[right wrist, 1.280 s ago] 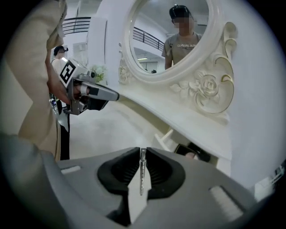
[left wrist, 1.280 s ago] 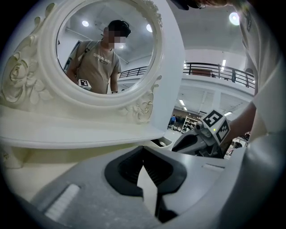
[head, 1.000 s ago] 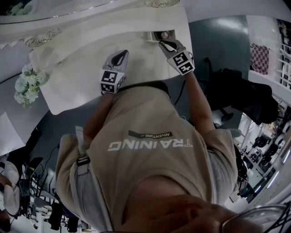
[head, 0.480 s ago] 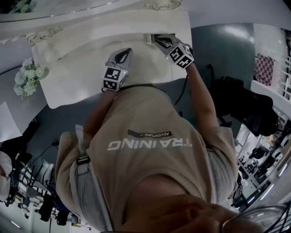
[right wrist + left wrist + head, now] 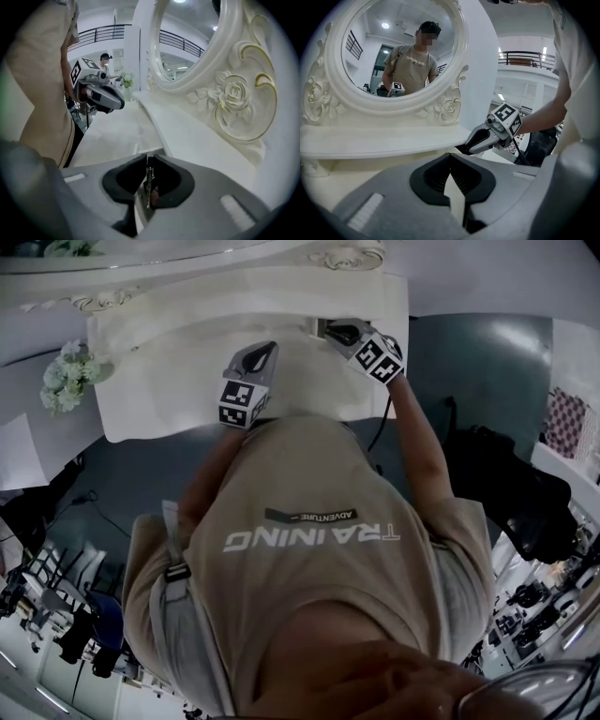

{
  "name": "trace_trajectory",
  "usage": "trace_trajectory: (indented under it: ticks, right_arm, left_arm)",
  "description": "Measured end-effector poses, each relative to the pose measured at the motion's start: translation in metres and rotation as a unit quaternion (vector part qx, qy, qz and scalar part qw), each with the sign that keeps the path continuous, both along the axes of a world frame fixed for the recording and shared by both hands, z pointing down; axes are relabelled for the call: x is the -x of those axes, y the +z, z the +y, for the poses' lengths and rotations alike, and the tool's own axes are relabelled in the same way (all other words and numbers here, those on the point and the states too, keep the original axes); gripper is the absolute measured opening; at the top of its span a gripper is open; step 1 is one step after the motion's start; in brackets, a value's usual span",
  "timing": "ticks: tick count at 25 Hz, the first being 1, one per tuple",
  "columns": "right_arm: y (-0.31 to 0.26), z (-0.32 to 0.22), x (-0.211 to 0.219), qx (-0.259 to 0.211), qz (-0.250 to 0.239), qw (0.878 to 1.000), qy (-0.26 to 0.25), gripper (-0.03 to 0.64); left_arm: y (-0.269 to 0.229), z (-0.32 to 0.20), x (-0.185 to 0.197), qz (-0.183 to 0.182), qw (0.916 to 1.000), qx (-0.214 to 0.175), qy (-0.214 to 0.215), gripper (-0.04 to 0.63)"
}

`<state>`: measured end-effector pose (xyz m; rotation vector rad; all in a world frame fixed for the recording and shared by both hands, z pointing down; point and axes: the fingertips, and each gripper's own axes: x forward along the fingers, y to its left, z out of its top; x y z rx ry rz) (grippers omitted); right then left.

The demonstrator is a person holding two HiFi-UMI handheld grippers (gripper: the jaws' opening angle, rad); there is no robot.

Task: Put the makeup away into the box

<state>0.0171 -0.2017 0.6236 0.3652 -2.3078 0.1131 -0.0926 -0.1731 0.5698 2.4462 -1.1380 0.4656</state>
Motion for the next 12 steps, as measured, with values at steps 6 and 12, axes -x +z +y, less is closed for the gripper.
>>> trace_trajectory:
  ticks: [6, 12]
  right_arm:
    - [-0.001, -0.002, -0.007, 0.013, -0.047, 0.999, -0.006, 0.102]
    - [-0.006, -0.002, -0.014, -0.005, -0.056, 0.998, -0.017, 0.106]
  left_arm:
    - [-0.001, 0.004, -0.024, -0.022, 0.9997, -0.005, -0.01, 0.007]
    - [-0.005, 0.002, -0.04, -0.029, 0.9992, -0.005, -0.026, 0.007]
